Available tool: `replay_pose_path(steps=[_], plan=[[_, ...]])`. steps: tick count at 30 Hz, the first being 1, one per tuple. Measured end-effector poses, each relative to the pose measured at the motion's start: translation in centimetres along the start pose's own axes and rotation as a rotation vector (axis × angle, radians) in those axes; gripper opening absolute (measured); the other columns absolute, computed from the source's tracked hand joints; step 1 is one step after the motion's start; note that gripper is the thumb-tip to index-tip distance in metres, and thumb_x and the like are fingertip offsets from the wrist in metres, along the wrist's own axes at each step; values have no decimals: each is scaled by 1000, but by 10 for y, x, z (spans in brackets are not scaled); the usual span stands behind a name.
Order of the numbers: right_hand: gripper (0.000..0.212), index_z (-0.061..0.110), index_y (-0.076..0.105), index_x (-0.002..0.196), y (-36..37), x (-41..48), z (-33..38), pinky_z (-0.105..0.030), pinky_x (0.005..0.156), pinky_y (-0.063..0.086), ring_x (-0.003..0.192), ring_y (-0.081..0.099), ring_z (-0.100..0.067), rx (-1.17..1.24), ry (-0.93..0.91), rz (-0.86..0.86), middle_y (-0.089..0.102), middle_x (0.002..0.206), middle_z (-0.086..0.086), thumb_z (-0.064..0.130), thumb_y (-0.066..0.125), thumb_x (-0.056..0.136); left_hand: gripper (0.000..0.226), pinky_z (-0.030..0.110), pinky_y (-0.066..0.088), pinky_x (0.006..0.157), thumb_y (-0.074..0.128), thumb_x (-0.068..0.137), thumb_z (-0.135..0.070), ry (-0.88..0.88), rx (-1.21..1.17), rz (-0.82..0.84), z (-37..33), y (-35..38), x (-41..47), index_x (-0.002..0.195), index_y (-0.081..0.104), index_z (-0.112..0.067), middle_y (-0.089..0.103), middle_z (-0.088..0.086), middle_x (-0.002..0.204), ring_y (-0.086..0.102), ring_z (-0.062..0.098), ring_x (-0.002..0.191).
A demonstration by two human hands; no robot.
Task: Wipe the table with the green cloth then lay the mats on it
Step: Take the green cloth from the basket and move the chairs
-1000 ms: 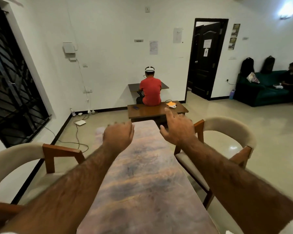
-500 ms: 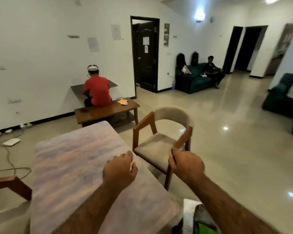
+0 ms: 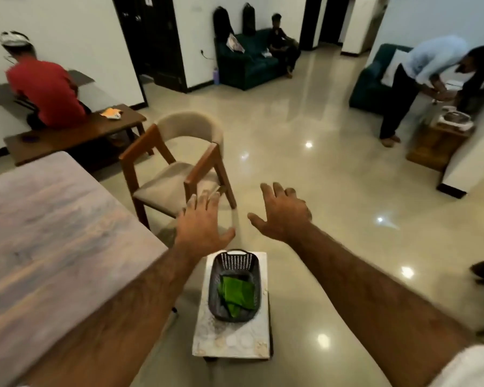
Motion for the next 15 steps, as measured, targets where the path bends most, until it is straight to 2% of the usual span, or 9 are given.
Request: replay_pose_path(steps=[3,5,15], plan=[[105,22,15,172,1,-8,-56,-62,109,51,151,41,-48,0,34,7,25,178,-19,81,53,95,114,65,30,128,49,86,-89,14,-5,0,-63,9,10,173,13,-25,14,8,183,19,38,166],[109,22,11,173,1,-10,-89,-62,110,50,152,40,-49,9,45,0,23,179,-19,81,56,93,115,64,26,129,47,87,-91,38,10,1,-99,15,19,174,10,-25,10,8,184,15,37,168],[116,28,3,173,32,44,-212,-65,103,53,154,34,-48,49,70,54,12,181,-15,85,59,89,123,70,25,129,36,83,-98,28,29,44,-189,72,112,174,-6,-26,-4,9,185,2,40,170]])
Point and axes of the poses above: each hand's wrist, its own x-axis towards the middle knuckle, its own y-axis out of the palm, z = x × y, the point moved 4 cm from there along x, towards the middle knuckle
